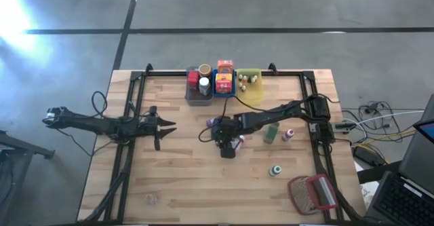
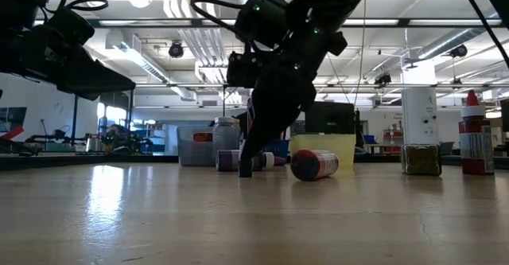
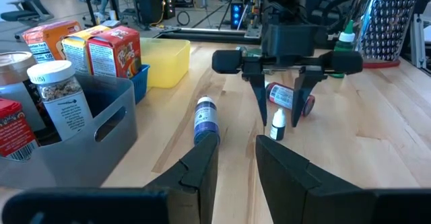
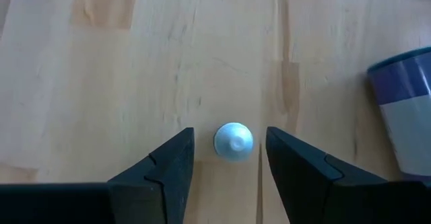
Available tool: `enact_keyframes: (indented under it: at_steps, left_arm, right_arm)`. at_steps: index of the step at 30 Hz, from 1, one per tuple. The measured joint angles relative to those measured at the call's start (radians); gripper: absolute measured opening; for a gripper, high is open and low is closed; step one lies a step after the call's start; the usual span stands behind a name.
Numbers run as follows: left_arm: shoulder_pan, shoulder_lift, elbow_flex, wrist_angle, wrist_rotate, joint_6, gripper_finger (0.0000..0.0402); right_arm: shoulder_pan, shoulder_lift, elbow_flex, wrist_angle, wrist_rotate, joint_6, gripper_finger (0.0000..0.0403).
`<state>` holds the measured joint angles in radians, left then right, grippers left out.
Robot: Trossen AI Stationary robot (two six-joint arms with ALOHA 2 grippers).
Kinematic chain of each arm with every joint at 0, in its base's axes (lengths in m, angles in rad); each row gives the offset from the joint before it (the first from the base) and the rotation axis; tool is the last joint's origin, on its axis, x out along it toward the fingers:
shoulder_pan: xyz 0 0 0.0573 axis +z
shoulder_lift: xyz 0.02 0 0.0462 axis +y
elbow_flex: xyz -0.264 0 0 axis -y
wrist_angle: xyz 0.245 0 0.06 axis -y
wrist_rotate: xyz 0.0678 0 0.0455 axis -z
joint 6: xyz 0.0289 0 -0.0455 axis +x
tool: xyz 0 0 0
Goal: Pick & Place Kitchen Items
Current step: Put the black food coloring bottle into the yellow bin
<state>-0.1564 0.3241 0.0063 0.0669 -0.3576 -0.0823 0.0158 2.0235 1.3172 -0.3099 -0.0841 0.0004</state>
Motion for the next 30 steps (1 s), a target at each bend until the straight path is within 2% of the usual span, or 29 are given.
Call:
enact_keyframes:
  at_steps: [5, 24, 30]
  left_arm:
    - [0.0, 0.0, 0.0, 0.0, 0.0, 0.0, 0.0108]
    - [0.0, 0.0, 0.0, 0.0, 0.0, 0.0, 0.0108]
    - [0.0, 0.0, 0.0, 0.0, 0.0, 0.0, 0.0108]
  right_arm:
    - [-0.001, -0.001, 0.001, 0.0, -0.001, 0.0, 0.0171]
    - [-0.012, -0.002, 0.001, 0.0, -0.003, -0.001, 0.0089]
    - [-0.013, -0.003, 0.001, 0.0, -0.003, 0.0, 0.0077]
